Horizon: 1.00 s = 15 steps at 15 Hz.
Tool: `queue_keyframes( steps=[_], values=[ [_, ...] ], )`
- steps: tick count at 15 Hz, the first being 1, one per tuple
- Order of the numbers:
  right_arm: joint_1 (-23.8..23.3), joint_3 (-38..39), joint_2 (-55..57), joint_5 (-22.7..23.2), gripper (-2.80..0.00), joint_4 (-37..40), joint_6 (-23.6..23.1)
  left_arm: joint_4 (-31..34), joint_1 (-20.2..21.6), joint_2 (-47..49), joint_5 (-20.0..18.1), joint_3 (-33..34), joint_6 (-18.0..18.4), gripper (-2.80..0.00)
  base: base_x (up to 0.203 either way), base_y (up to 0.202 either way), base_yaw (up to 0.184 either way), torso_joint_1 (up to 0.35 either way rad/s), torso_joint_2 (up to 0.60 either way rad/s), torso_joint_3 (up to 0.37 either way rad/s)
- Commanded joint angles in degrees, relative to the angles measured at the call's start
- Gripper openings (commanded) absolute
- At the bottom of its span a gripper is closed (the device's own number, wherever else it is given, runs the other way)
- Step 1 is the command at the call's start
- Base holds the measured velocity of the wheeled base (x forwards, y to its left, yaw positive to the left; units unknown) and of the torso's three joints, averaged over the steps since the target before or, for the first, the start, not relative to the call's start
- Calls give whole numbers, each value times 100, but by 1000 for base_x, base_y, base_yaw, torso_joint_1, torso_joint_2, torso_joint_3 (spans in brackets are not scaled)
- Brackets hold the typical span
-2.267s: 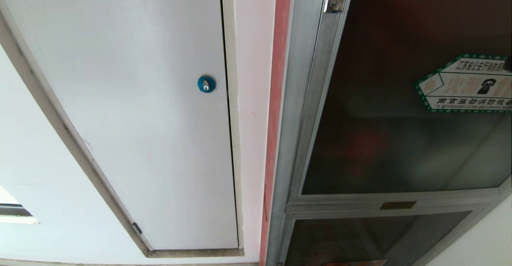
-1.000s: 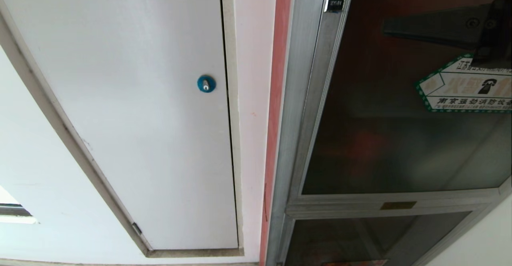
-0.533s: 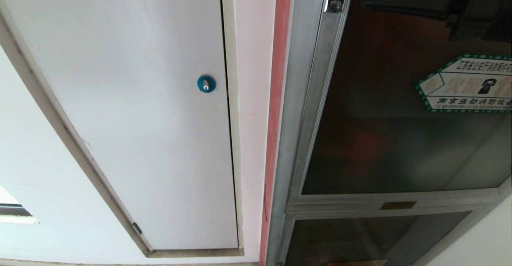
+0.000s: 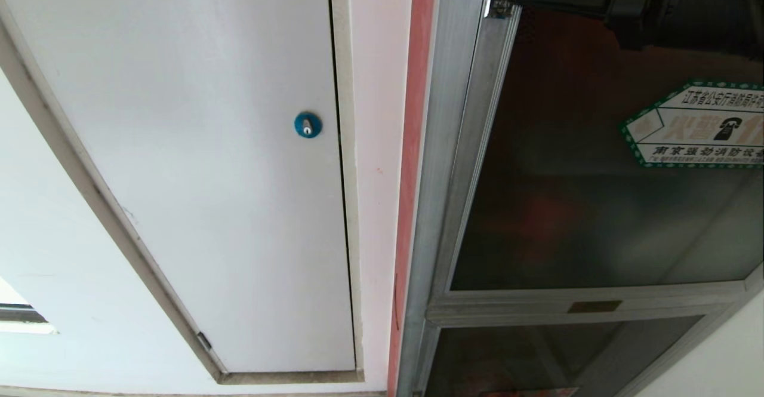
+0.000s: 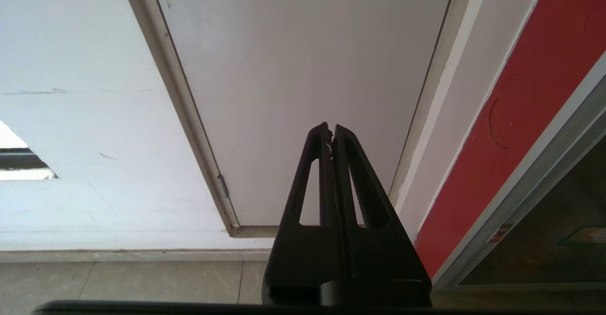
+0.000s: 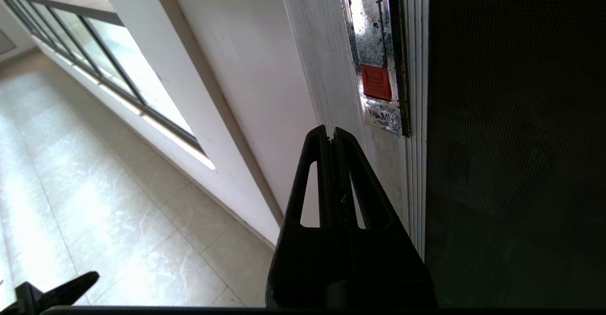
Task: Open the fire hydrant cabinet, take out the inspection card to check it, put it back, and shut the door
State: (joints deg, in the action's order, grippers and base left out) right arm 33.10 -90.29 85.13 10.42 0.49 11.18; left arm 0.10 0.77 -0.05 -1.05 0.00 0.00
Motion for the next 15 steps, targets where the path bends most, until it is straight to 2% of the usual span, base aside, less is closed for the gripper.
queue_keyframes(
  steps=[1,4,15],
  values=[
    [-5,-82,92,5,-280,-12,7,-1,2,5,-1,0,0,-280,0,0,0,0,0,0],
    [-84,-120,161,-31,-280,-233,7,-1,2,5,-1,0,0,-280,0,0,0,0,0,0],
    [-234,-378,385,-110,-280,-227,-2,-1,2,5,-1,0,0,-280,0,0,0,0,0,0]
  ],
)
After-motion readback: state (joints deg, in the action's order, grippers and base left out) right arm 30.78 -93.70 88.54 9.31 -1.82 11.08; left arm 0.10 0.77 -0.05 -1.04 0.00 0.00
